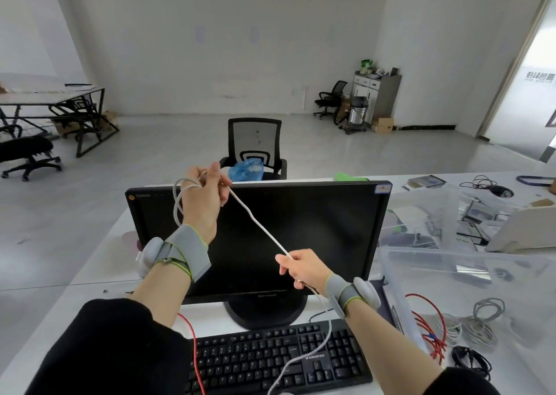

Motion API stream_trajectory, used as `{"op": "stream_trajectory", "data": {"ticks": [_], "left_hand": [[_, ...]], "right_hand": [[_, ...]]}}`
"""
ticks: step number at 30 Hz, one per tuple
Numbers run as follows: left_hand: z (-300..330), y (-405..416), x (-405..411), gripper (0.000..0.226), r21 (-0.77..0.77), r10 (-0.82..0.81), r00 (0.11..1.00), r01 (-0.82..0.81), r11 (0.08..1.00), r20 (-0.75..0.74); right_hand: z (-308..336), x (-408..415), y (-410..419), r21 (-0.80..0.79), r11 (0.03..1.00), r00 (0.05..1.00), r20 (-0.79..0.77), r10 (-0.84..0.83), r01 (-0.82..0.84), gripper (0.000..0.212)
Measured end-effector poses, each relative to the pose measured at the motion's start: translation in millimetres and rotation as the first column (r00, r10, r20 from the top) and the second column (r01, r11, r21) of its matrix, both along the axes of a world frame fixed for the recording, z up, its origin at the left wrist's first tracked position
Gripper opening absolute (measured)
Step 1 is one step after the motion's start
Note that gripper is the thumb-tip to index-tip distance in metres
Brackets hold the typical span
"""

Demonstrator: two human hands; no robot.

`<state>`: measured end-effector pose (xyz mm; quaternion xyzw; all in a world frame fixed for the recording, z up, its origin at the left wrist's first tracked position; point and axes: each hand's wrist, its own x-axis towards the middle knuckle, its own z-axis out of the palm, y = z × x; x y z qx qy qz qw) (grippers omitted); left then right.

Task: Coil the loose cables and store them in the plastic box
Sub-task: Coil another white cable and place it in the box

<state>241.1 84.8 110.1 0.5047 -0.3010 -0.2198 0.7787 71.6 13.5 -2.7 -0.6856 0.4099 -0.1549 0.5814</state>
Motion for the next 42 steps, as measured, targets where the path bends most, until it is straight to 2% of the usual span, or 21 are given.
{"op": "stream_trajectory", "data": {"ticks": [3, 6, 9, 11, 13, 14, 15, 16, 18, 19, 21, 23, 24, 25, 27, 29, 32, 35, 37, 42], "left_hand": [[-5, -2, -6, 0.020, 0.033, -0.025, 0.998, 0.023, 0.999, 0.059], [-8, -4, -3, 0.020, 0.083, -0.064, 0.997, 0.060, 0.995, 0.041], [-16, -3, 6, 0.025, 0.246, 0.019, 0.995, -0.042, 0.968, 0.096], [-27, 0, 14, 0.030, 0.360, 0.075, 0.986, -0.126, 0.924, 0.151], [-37, 4, 24, 0.032, 0.494, -0.008, 0.982, -0.087, 0.865, 0.187], [-40, 8, 27, 0.030, 0.588, -0.135, 0.970, -0.009, 0.809, 0.201], [-43, 12, 28, 0.026, 0.704, -0.302, 0.929, 0.066, 0.707, 0.215], [-44, 17, 28, 0.021, 0.820, -0.475, 0.855, 0.112, 0.561, 0.207], [-45, 24, 21, 0.018, 0.955, -0.719, 0.690, 0.149, 0.257, 0.086], [-44, 26, 14, 0.019, 0.971, -0.781, 0.625, 0.185, 0.150, 0.002], [-43, 25, 0, 0.016, 0.956, -0.849, 0.514, 0.291, 0.041, -0.120], [-42, 22, -12, 0.017, 0.915, -0.885, 0.433, 0.402, 0.021, -0.169], [-41, 20, -16, 0.020, 0.888, -0.895, 0.406, 0.460, 0.027, -0.183], [-40, 19, -19, 0.024, 0.853, -0.901, 0.384, 0.521, 0.031, -0.201], [-39, 20, -20, 0.030, 0.753, -0.908, 0.322, 0.658, 0.011, -0.268], [-39, 21, -21, 0.033, 0.606, -0.919, 0.194, 0.794, -0.058, -0.343], [-43, 24, -23, 0.033, 0.395, -0.918, 0.003, 0.903, -0.168, -0.397], [-43, 23, -29, 0.030, 0.242, -0.918, -0.162, 0.935, -0.261, -0.363], [-42, 22, -34, 0.023, 0.169, -0.908, -0.253, 0.932, -0.321, -0.333], [-43, 20, -42, 0.020, 0.118, -0.888, -0.331, 0.916, -0.383, -0.318]], "right_hand": [[-3, -4, -4, -0.028, 1.000, 0.999, -0.036, 0.002, -0.003, 0.037], [-5, -8, -9, -0.032, 0.997, 0.997, 0.035, -0.065, 0.067, 0.034], [0, -17, -14, -0.036, 0.976, 0.964, 0.167, -0.205, 0.214, 0.022], [7, -24, -18, 0.008, 0.970, 0.936, 0.264, -0.235, 0.241, 0.015], [15, -30, -23, 0.124, 0.970, 0.911, 0.336, -0.238, 0.208, 0.013], [18, -33, -26, 0.195, 0.959, 0.889, 0.373, -0.265, 0.204, 0.013], [22, -36, -29, 0.260, 0.941, 0.864, 0.398, -0.307, 0.214, 0.014], [23, -38, -32, 0.298, 0.926, 0.845, 0.410, -0.344, 0.232, 0.015], [26, -39, -35, 0.260, 0.932, 0.863, 0.377, -0.337, 0.251, 0.014], [27, -37, -34, 0.181, 0.952, 0.900, 0.321, -0.295, 0.247, 0.011], [29, -30, -27, -0.030, 0.984, 0.977, 0.127, -0.171, 0.176, 0.007], [27, -22, -17, -0.177, 0.984, 0.995, -0.086, -0.050, 0.034, 0.025], [25, -18, -12, -0.180, 0.983, 0.994, -0.113, 0.002, -0.022, 0.029], [23, -16, -7, -0.123, 0.991, 0.997, -0.060, 0.043, -0.050, 0.027], [23, -14, 3, 0.107, 0.992, 0.977, 0.207, 0.047, -0.071, 0.019], [28, -15, 4, 0.179, 0.980, 0.935, 0.353, 0.020, -0.089, 0.019], [35, -12, 6, 0.189, 0.962, 0.919, 0.377, 0.116, -0.199, 0.026], [42, -10, 12, 0.202, 0.907, 0.880, 0.391, 0.270, -0.369, 0.037], [42, -10, 13, 0.213, 0.883, 0.863, 0.399, 0.311, -0.417, 0.043], [40, -9, 15, 0.204, 0.862, 0.838, 0.416, 0.353, -0.464, 0.044]]}}
